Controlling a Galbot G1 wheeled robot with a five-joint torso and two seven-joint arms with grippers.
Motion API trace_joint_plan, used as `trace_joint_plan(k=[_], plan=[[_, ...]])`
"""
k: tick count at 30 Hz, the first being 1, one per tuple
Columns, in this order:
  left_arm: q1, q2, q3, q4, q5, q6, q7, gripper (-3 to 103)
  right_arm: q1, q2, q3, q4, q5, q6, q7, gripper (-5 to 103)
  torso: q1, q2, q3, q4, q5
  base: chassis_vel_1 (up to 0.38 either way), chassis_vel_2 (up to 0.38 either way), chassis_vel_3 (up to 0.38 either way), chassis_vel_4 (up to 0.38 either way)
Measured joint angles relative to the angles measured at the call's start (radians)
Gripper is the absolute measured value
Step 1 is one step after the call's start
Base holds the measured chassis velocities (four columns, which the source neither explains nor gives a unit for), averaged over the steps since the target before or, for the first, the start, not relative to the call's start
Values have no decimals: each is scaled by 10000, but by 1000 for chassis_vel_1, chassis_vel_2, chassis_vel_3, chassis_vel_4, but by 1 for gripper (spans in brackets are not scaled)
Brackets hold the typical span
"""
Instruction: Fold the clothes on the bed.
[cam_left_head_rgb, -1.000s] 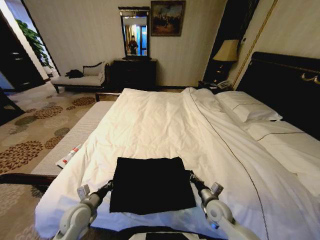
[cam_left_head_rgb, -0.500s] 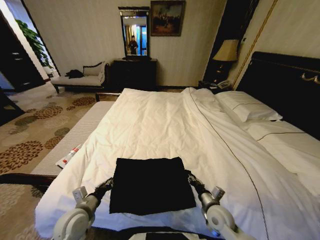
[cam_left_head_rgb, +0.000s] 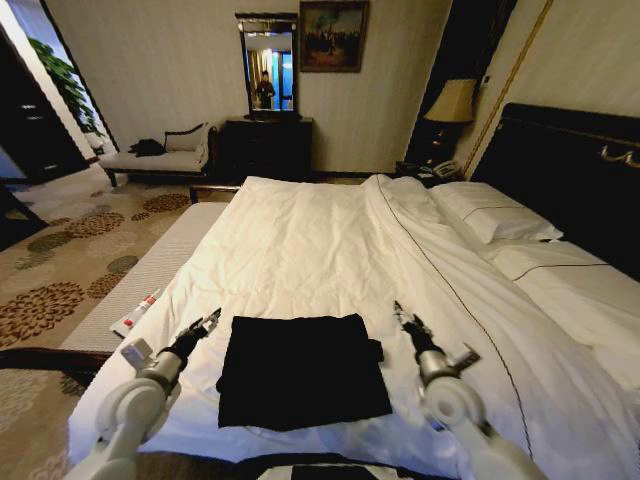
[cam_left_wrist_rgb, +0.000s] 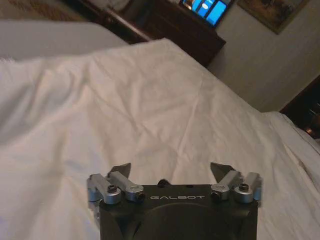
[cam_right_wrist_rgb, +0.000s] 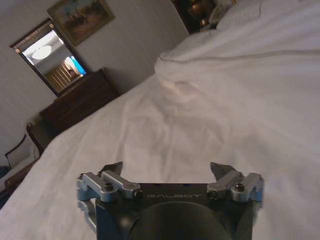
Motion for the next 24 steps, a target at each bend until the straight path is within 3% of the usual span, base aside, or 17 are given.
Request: trace_joint_plan(k=[3,10,15,24], plan=[[-896,-51,488,1225,58,-256,413,100,71,204,-123,-340,-116,-21,-40,100,0,0,-1,-12,0,0,0,0,0],[-2114,-165,1338,3175,374,-695,1088,100,209,363,-173,-869,-168,-32,-71,100,0,0,0,-8,0,0,0,0,0],[-2553,-400,1783,3905,490,-849,1126,100,339,493,-267,-1121,-151,-47,-72,100,0,0,-2,-5,2,0,0,0,0],[-2689,-542,2051,4045,536,-919,1326,101,424,515,-263,-1349,-134,-52,-85,100,0,1,-2,-6,2,0,0,0,0]])
